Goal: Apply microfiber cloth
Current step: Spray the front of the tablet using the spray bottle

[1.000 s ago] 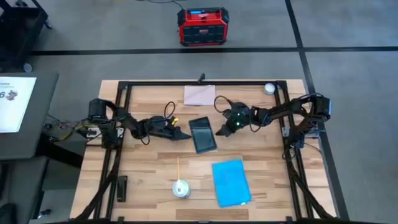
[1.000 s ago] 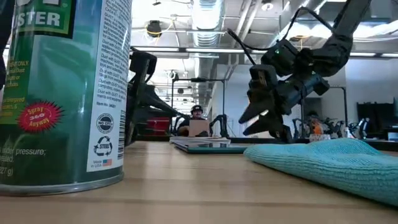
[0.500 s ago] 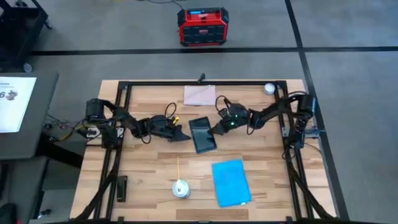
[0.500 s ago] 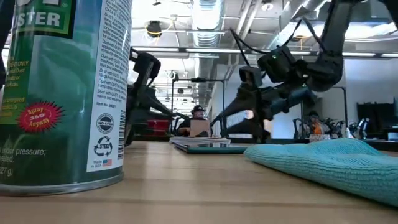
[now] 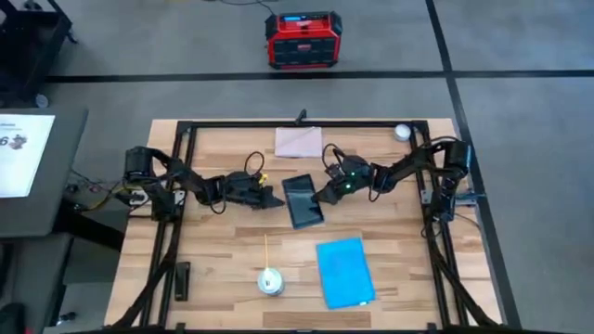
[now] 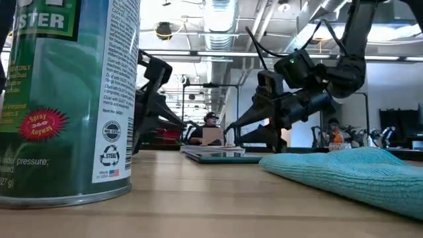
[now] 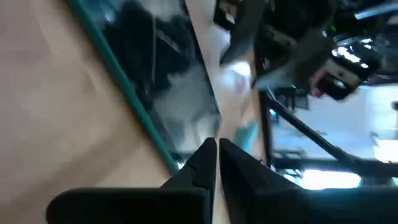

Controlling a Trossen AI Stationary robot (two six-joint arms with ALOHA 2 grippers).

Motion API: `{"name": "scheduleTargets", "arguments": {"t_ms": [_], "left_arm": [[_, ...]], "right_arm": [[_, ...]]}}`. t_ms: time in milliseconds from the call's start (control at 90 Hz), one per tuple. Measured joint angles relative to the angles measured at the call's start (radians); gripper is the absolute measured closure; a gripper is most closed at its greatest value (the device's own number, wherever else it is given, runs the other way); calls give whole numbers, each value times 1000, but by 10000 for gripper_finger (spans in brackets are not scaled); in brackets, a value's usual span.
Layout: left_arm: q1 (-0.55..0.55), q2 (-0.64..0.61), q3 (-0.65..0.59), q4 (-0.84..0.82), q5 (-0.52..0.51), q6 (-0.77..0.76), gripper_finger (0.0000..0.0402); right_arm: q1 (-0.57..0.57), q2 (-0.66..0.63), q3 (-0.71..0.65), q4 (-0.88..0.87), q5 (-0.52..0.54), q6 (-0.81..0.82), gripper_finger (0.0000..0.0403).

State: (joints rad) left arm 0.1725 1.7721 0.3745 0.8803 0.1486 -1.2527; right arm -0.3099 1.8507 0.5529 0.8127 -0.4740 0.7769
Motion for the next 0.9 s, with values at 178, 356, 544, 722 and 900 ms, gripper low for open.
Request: {"name": "scheduleTargets", "arguments": {"t_ms": [178,356,544,722,900], "left_arm": [[1,-11,148,-319,37,145,402],[0,-24,295,-732,50,306,401],[-3,-24,324,-795,35,356,401],[5,-24,323,-789,30,360,401],[16,-25,323,-755,33,371,401]], "right_arm": [[0,0,0,0,-1,-1,249],[1,0,0,-9,-20,-22,249],[-16,-1,0,-29,-81,-49,249],[-60,-2,0,-73,-169,-59,249],[-99,-4,1,-130,-175,-113,249]]}}
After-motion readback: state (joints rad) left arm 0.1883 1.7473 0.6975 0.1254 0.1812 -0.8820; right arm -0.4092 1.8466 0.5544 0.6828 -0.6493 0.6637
